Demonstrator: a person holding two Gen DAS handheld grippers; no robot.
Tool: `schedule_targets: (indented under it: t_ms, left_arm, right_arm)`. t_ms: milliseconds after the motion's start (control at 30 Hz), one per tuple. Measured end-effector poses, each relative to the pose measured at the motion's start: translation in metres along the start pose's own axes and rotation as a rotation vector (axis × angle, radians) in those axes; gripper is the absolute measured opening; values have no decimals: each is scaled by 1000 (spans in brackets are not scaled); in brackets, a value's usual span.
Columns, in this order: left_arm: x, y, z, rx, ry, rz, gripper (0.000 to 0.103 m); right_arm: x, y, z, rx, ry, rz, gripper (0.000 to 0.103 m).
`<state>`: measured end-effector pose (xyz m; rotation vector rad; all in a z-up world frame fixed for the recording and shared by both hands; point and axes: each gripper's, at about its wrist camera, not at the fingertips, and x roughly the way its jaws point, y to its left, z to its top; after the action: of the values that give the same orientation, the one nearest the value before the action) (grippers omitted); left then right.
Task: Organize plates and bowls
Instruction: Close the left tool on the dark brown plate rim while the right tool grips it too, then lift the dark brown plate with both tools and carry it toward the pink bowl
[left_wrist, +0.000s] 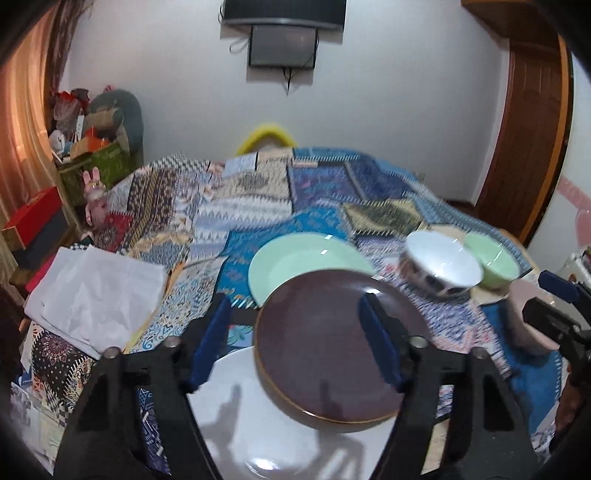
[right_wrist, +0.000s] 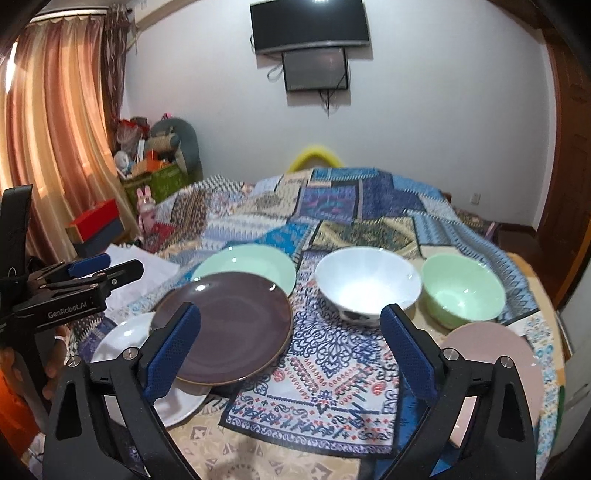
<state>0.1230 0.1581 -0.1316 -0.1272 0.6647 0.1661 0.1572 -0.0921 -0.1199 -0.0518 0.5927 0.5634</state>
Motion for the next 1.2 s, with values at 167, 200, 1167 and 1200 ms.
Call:
schedule_targets:
  t_ms: [167,200,1167,1200]
  left_arm:
    - [38,20,-3,6,112,-24,48]
    - [44,23,-4,8,131,-33,46]
    - [107,41,-17,25,388,-164,23]
    - [107,40,-17,25,391,-166,23]
  right_arm:
    - [32,-2,-3,25,87,13,84]
    - [38,-2,-4,29,102,15,83]
    - [113,-7,-23,110,391,119,29]
    - [113,-7,-24,117,399,132,28]
